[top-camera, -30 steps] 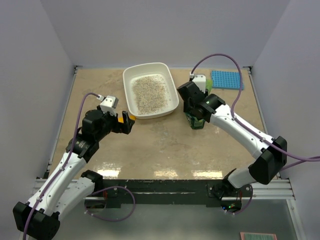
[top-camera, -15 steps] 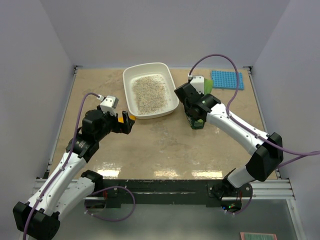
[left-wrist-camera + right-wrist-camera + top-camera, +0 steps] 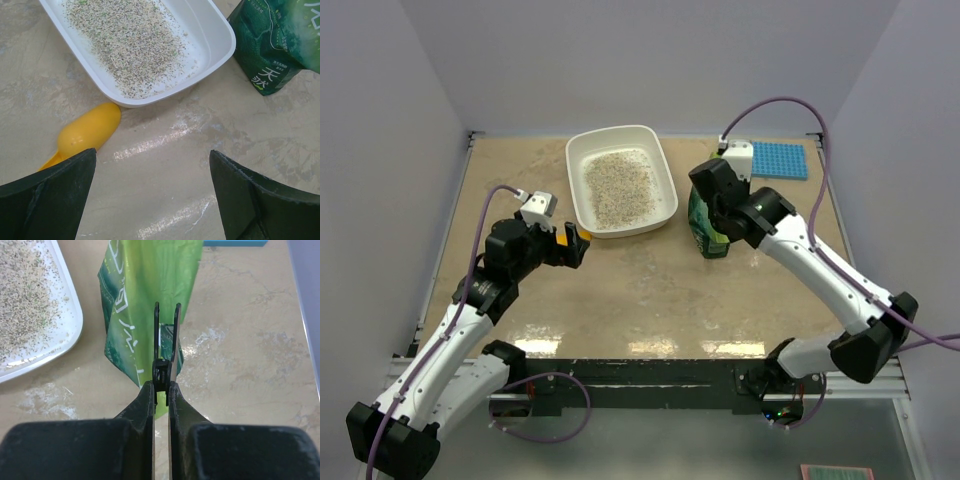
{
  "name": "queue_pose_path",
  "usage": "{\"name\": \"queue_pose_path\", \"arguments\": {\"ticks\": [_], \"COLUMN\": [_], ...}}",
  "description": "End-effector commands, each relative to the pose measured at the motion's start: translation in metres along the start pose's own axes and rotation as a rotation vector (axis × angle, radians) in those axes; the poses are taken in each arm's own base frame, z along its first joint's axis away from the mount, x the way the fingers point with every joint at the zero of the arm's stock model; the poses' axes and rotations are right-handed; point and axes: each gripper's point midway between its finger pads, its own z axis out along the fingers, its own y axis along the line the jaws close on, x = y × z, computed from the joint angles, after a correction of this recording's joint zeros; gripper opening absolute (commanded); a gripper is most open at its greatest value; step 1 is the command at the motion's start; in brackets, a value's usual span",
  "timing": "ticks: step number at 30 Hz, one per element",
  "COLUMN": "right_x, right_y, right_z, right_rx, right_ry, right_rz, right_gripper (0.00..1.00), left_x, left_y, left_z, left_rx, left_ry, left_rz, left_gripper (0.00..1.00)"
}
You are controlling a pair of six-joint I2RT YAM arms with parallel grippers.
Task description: Fill the litter box with clean litter
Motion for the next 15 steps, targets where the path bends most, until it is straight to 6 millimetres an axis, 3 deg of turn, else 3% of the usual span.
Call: {"name": "queue_pose_path", "arguments": {"ticks": [1, 6, 10, 11, 14, 15], "right_x": [-0.023, 0.009, 0.048, 0.050, 0.057, 0.056], "right_y": [-0.028, -0.033, -0.037, -0.036, -0.057, -0.075], "right_z": [-0.031, -0.034, -0.019, -0.014, 0.005, 0.014], "right_rx": [0.006, -0.009, 0.029, 0.027, 0.051, 0.092], "right_ry": [-0.058, 0.031, 0.138, 0.143, 0.166, 0.165], "right_rz": [0.086, 0.123, 0.155, 0.188, 0.272, 0.317], "right_gripper": [0.00, 0.00, 0.00, 0.00, 0.00, 0.00], "left_x": [-0.008, -0.006, -0.010, -0.010, -0.012, -0.012], "left_y": [-0.002, -0.002, -0.002, -0.002, -0.002, -0.001], "left_z": [-0.001, -0.001, -0.003, -0.004, -0.006, -0.007], "left_rx": [0.006, 0.007, 0.007, 0.008, 0.002, 0.001], "left_ry": [-0.023, -0.019, -0.036, -0.037, -0.046, -0.050], "left_rz": [-0.012, -0.012, -0.012, -0.012, -0.013, -0.014], "left_gripper": [1.00, 1.00, 1.00, 1.00, 1.00, 1.00]}}
